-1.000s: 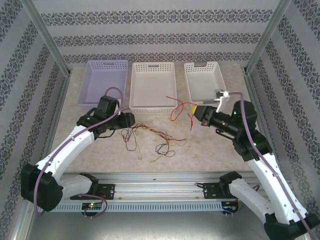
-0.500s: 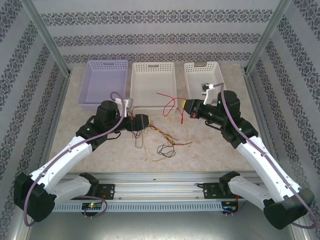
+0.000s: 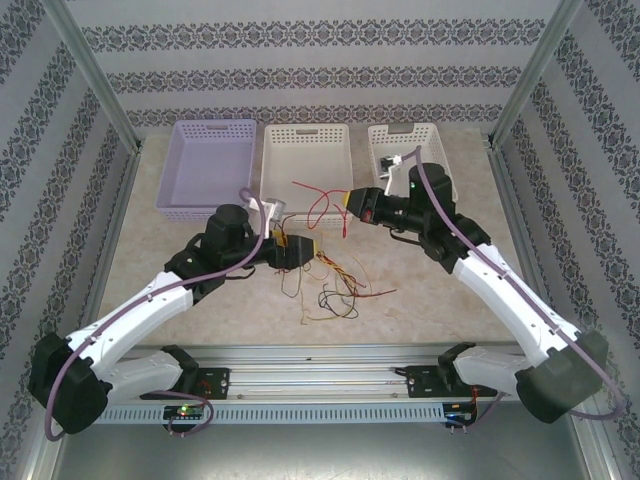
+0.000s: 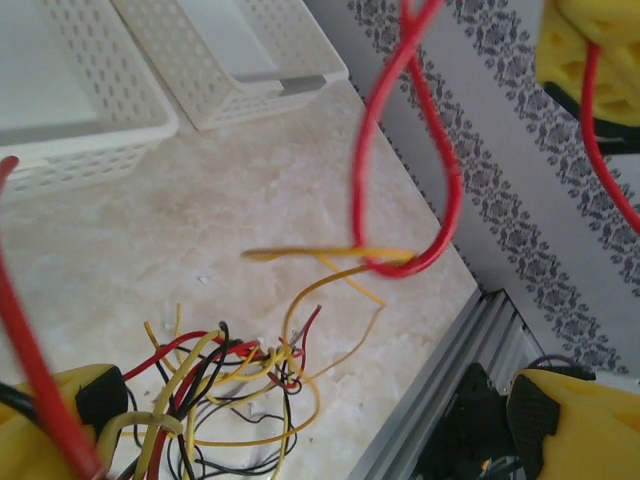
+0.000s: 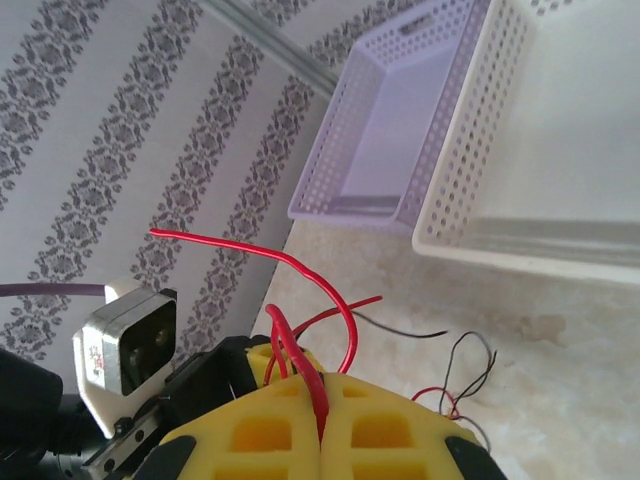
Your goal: Untangle the cables
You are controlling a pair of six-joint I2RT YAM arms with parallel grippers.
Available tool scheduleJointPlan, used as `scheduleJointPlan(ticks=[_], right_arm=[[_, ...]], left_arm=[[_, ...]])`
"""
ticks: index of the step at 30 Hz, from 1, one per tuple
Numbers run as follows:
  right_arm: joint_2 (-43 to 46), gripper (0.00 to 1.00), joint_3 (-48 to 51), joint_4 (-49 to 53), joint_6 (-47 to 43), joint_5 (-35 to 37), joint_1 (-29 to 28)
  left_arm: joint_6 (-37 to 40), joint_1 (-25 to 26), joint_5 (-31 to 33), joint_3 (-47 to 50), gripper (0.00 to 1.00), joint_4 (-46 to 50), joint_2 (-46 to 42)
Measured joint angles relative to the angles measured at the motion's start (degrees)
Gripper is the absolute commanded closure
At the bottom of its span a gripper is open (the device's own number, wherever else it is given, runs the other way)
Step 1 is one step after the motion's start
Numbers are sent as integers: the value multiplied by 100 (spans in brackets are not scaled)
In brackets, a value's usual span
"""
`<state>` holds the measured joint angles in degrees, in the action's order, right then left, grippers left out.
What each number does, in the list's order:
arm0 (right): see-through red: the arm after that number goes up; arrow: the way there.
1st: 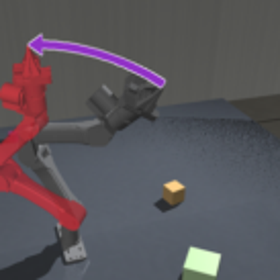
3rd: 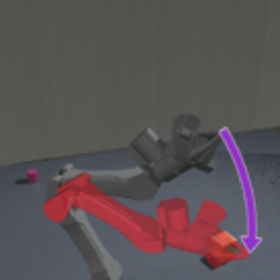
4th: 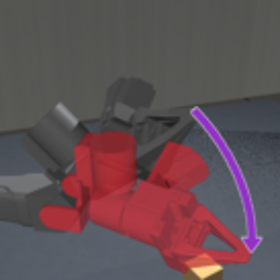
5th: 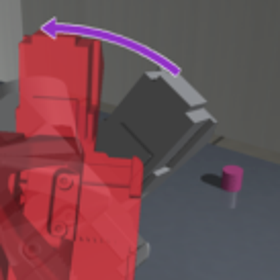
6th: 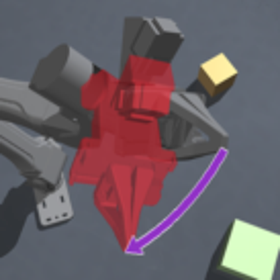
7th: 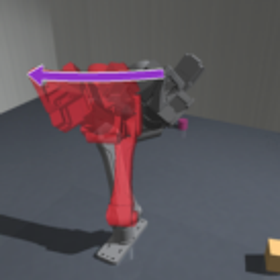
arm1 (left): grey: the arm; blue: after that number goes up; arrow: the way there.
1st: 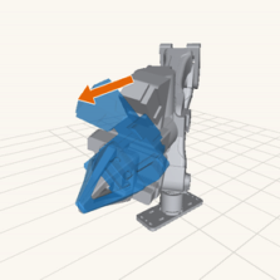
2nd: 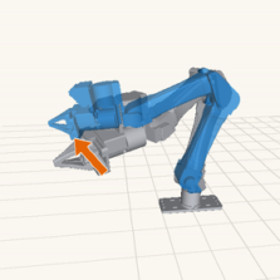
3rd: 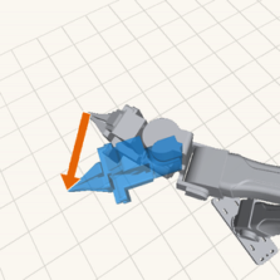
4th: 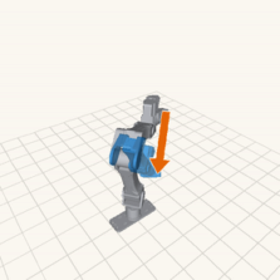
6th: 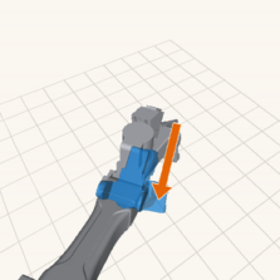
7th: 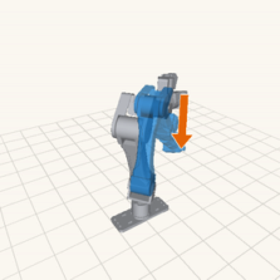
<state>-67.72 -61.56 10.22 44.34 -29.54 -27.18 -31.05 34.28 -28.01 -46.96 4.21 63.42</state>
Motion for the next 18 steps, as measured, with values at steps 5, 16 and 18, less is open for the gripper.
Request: scheduleJointPlan(ticks=[5, 16, 18], right_arm=[[-146, 100, -164, -4, 61, -13, -234], [-101, 100, -247, -68, 232, -44, -376], [-48, 100, -247, -70, 251, -57, -385]], left_arm=[[177, 326, 199, -28, 1, 2, 164], [343, 402, 634, -28, 33, 4, 249], [374, 402, 708, -28, 39, 2, 254]])
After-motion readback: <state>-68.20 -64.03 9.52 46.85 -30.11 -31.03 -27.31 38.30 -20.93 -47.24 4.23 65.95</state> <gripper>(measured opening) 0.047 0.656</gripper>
